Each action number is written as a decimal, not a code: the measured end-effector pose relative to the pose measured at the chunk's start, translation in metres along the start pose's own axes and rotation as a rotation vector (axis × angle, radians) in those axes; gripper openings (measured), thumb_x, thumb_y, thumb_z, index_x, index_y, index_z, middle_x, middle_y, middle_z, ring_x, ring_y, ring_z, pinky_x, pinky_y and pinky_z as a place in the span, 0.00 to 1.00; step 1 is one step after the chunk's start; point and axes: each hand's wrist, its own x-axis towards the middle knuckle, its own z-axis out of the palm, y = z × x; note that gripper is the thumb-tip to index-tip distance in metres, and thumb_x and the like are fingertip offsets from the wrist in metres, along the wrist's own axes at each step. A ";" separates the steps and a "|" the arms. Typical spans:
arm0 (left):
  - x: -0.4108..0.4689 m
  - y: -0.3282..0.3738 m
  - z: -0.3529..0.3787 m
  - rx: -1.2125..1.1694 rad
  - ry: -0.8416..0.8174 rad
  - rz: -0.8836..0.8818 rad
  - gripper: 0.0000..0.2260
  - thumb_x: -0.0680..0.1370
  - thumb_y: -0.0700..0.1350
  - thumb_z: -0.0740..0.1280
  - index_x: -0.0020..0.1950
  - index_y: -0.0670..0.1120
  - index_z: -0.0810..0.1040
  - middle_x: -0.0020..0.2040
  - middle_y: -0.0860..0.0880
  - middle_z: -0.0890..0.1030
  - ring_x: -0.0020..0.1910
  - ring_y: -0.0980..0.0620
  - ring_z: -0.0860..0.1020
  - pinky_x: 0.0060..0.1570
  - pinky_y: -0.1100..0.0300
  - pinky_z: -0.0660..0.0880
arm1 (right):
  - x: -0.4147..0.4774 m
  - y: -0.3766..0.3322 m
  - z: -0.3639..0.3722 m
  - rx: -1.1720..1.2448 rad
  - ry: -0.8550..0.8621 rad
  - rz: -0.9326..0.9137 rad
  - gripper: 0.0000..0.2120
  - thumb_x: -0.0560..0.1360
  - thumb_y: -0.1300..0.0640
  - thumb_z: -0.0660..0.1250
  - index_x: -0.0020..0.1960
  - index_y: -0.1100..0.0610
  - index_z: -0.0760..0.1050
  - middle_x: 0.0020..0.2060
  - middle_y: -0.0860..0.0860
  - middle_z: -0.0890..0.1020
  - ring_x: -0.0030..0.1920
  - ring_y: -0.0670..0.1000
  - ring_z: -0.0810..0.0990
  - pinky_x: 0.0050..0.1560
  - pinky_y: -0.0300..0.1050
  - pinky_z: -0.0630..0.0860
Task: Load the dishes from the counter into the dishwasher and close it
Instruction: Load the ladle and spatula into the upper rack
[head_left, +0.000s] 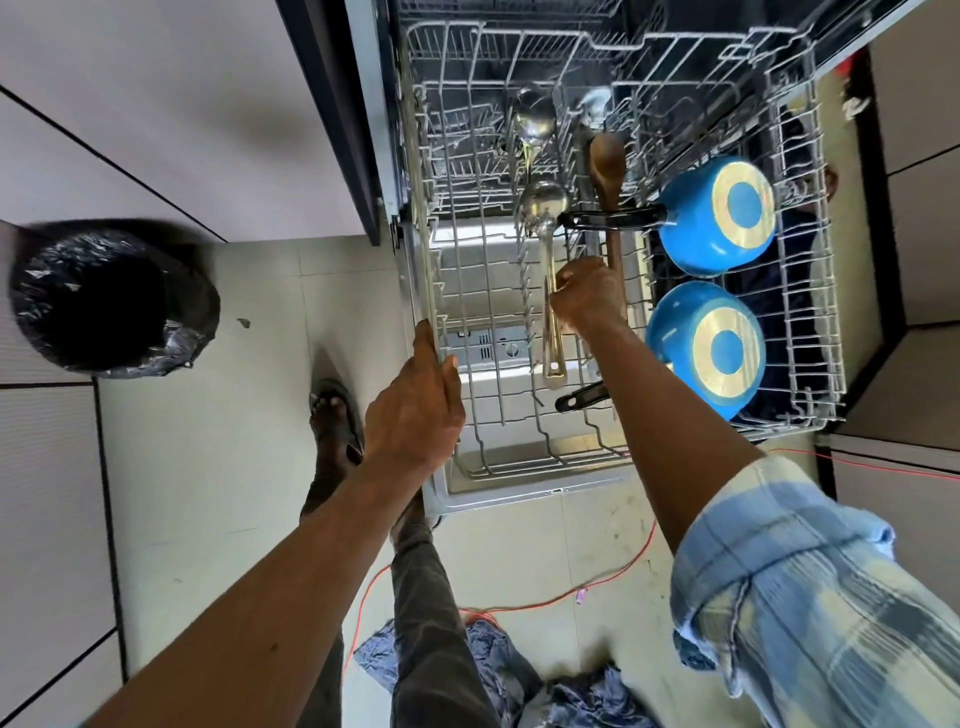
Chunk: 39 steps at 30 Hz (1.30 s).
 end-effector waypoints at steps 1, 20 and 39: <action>0.000 -0.001 0.001 0.002 0.003 0.000 0.28 0.87 0.56 0.47 0.84 0.44 0.54 0.50 0.41 0.82 0.38 0.48 0.75 0.38 0.54 0.71 | -0.002 0.001 0.000 -0.033 -0.030 0.004 0.17 0.78 0.63 0.67 0.66 0.64 0.73 0.60 0.62 0.80 0.60 0.60 0.81 0.57 0.55 0.82; 0.003 -0.001 -0.003 0.053 -0.044 -0.001 0.29 0.86 0.57 0.47 0.85 0.44 0.51 0.33 0.57 0.68 0.29 0.59 0.69 0.27 0.62 0.61 | -0.066 0.022 0.020 -0.207 -0.074 -0.017 0.10 0.78 0.63 0.68 0.59 0.64 0.78 0.53 0.60 0.84 0.55 0.58 0.83 0.52 0.49 0.81; -0.141 -0.137 -0.363 -0.073 0.673 -0.087 0.21 0.84 0.54 0.59 0.70 0.42 0.77 0.69 0.43 0.77 0.69 0.41 0.75 0.68 0.46 0.73 | -0.282 -0.237 -0.082 0.281 -0.226 -0.789 0.08 0.79 0.52 0.68 0.57 0.49 0.82 0.48 0.47 0.87 0.45 0.45 0.84 0.53 0.47 0.81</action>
